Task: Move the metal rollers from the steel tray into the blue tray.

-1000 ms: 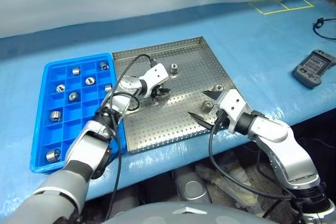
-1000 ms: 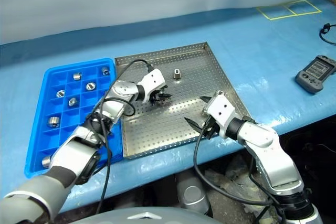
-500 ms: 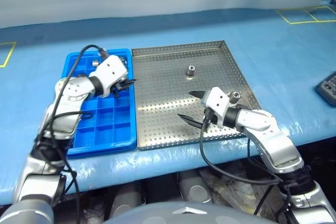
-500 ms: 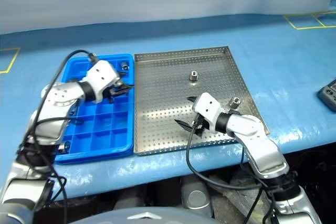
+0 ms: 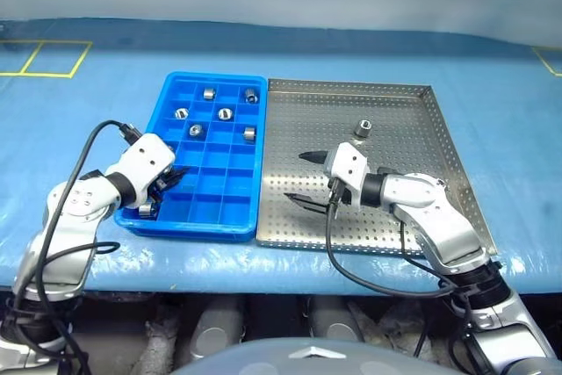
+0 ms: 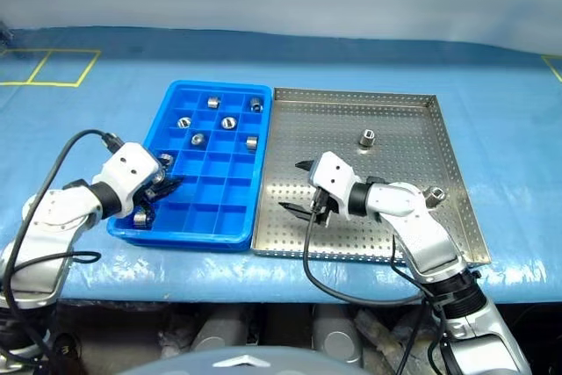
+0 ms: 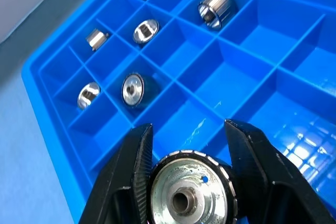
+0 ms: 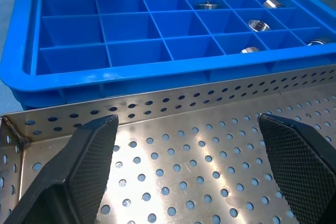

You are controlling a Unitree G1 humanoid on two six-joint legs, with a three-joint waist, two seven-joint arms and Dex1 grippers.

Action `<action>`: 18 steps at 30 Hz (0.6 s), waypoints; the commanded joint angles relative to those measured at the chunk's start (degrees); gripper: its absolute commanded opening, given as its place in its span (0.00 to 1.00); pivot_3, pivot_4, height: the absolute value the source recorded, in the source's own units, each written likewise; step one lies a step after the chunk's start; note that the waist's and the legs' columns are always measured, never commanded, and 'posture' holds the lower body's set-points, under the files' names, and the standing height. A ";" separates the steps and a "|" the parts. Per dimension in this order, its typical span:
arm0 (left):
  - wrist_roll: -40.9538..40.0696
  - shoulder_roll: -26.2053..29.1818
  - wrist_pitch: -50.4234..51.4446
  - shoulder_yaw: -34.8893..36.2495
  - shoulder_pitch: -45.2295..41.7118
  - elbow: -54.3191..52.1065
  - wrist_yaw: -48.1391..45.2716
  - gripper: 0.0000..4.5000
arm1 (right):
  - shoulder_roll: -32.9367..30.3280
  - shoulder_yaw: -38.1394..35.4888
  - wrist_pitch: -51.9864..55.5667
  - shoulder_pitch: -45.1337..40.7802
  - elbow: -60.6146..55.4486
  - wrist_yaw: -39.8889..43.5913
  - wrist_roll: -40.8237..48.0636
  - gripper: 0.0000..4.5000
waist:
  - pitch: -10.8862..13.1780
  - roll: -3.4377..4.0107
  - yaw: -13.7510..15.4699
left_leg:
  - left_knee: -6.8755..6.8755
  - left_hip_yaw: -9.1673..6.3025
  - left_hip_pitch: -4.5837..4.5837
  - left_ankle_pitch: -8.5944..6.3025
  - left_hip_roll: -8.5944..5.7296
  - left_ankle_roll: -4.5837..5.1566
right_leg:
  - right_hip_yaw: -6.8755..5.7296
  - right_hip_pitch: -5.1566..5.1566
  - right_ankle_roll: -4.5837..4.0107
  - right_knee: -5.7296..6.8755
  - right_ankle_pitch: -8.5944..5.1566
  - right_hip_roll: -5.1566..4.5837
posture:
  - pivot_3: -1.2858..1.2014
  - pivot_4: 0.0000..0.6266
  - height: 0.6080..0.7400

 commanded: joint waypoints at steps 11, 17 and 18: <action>-0.42 -2.08 -1.71 -3.68 -4.22 4.41 4.19 0.42 | -1.07 -1.71 -0.41 0.17 -2.56 0.24 0.26 1.00 | 0.00 0.00 -0.22 | 0.00 -0.08 0.01 0.07 0.05 -0.11 | -0.12 0.04 -0.14 0.03 0.04 0.19 | 0.49 0.24 1.00; -1.11 -1.68 -1.72 -3.89 -3.84 5.06 3.62 0.42 | -1.24 -2.10 -0.38 0.74 -2.97 -0.03 0.27 1.00 | 0.00 0.00 -0.18 | 0.00 -0.08 0.01 0.07 0.05 -0.10 | -0.12 0.04 -0.15 0.02 0.04 0.22 | 0.49 0.24 1.00; -1.31 -1.21 -2.16 -4.02 -3.47 4.88 2.94 0.42 | -1.20 -2.09 -0.38 0.72 -2.96 -0.08 0.27 1.00 | 0.00 0.00 -0.20 | 0.00 -0.08 0.01 0.07 0.05 -0.11 | -0.12 0.04 -0.15 0.02 0.04 0.22 | 0.49 0.24 1.00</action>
